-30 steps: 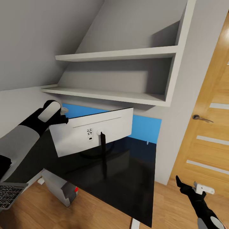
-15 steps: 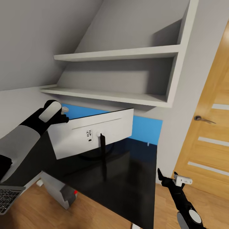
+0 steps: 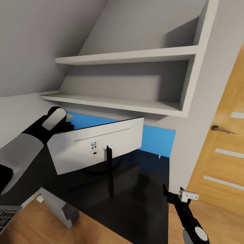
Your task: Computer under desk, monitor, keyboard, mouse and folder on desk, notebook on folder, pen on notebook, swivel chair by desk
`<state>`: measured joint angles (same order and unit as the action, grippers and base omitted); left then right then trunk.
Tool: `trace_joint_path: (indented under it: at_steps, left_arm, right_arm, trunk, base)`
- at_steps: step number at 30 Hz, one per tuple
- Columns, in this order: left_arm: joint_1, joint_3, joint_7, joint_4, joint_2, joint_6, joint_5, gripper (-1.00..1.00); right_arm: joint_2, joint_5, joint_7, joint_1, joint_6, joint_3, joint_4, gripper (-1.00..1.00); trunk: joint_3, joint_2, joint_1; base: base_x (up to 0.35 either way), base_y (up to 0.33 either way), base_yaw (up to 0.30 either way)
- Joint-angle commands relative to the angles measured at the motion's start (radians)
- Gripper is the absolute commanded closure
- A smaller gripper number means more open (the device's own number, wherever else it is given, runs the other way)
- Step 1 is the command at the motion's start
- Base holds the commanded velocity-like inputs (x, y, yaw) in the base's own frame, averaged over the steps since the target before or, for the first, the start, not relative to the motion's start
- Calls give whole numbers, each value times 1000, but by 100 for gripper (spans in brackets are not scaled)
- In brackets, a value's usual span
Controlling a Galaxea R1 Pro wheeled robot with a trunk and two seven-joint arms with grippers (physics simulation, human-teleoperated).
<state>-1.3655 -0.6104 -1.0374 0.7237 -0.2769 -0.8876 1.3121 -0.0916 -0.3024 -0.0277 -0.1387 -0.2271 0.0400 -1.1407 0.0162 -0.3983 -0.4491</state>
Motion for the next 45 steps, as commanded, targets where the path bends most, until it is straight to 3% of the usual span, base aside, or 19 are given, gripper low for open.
trace_joint_path:
  at_steps: [1, 7, 21, 45]
  left_arm:
    - [-1, -6, -9, 2, -1, -1, 9, -100]
    - [-1, -4, -9, 2, -3, -1, 7, -100]
    - [-1, 3, -9, 2, -19, 19, 3, -100]
    - [-1, -5, -9, -6, -18, 22, 9, -100]
  right_arm:
    - [-1, -8, -3, -1, -5, 8, 3, -100]
    - [0, 5, -4, -1, -6, 25, 11, -100]
    - [-2, 7, 2, -1, -7, 25, 13, -100]
    - [-3, 6, 7, -1, -8, 26, 11, -100]
  trunk:
    - [2, -2, -1]
    - [2, -2, -1]
    - [2, -2, -1]
    - [2, -2, -1]
  base:
    - [222, 83, 0]
    - [202, 69, 0]
    - [69, 103, 0]
    - [93, 29, 0]
